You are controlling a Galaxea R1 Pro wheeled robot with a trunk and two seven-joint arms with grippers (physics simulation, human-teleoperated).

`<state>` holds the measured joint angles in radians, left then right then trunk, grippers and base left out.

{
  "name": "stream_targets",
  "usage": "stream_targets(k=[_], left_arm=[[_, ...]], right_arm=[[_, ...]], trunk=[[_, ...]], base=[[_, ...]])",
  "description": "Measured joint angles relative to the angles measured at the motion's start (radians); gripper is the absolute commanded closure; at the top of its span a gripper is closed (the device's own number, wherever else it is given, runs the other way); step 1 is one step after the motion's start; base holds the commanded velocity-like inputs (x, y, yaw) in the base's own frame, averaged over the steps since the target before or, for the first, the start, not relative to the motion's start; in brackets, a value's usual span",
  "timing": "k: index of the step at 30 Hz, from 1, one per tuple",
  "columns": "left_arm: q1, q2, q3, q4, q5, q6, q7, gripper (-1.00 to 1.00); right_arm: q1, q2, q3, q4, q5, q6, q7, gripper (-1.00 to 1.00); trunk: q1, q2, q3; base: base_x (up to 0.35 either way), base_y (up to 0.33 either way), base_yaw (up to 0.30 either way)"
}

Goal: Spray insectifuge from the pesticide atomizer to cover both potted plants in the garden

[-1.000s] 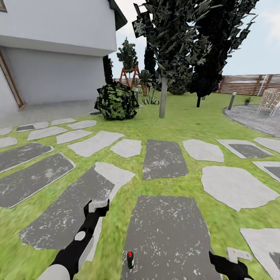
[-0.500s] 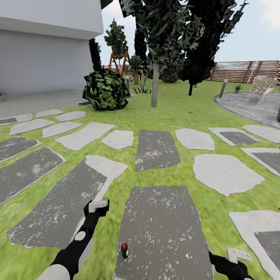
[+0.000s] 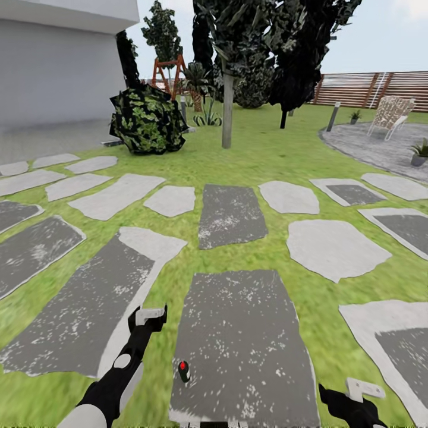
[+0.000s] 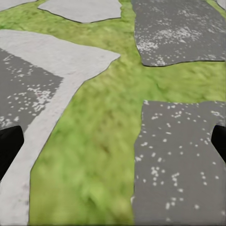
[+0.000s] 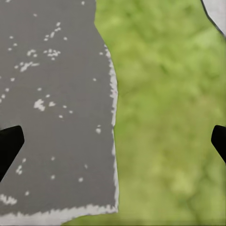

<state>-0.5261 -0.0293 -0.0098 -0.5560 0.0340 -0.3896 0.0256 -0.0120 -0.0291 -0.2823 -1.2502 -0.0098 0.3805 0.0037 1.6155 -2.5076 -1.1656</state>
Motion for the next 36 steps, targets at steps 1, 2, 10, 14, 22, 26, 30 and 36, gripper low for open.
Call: stream_targets(k=[1,2,10,14,22,26,30,36], left_arm=[[0.000,0.000,0.000,0.000,0.000,0.000,0.000,-1.00],[0.000,0.000,-0.002,0.000,0.000,0.000,0.000,-1.00],[0.000,0.000,-0.012,-0.001,0.000,0.000,0.001,-1.00],[0.000,-0.001,-0.022,-0.003,-0.013,0.000,0.001,-1.00],[0.000,-0.003,-0.068,-0.003,-0.094,0.000,0.003,-1.00],[0.000,-0.003,-0.067,-0.002,-0.093,0.000,0.003,-1.00],[0.000,-0.003,-0.066,-0.001,-0.088,-0.001,0.003,-1.00],[0.000,-0.004,-0.066,0.000,-0.087,-0.001,0.003,-1.00]], right_arm=[[0.000,0.000,0.000,0.000,0.000,0.000,0.000,-1.00],[0.000,0.000,0.000,-0.001,0.000,0.000,0.000,-1.00],[0.000,0.000,-0.001,-0.001,0.000,-0.001,0.000,-1.00],[0.000,0.000,-0.001,-0.001,0.000,-0.001,0.000,-1.00],[0.000,-0.001,-0.001,-0.001,0.000,-0.001,0.000,-1.00],[0.000,0.000,-0.001,-0.001,0.000,-0.001,0.000,-1.00],[0.000,0.000,-0.001,-0.001,0.000,-0.001,0.000,-1.00],[0.000,0.000,0.000,-0.006,0.000,-0.001,0.000,-1.00]], trunk=[[0.000,0.000,-0.004],[0.001,0.000,-0.008],[0.004,-0.002,-0.043],[0.006,-0.003,-0.064],[0.010,-0.005,-0.108],[0.012,-0.006,-0.130],[0.013,-0.007,-0.151],[0.014,-0.008,-0.164]], base=[[0.000,0.000,-0.003],[0.000,0.000,-0.003],[0.000,0.000,0.000],[0.000,0.000,0.000],[0.000,0.000,0.000],[0.000,0.000,0.000],[0.000,0.000,0.000],[0.000,0.000,0.000]])
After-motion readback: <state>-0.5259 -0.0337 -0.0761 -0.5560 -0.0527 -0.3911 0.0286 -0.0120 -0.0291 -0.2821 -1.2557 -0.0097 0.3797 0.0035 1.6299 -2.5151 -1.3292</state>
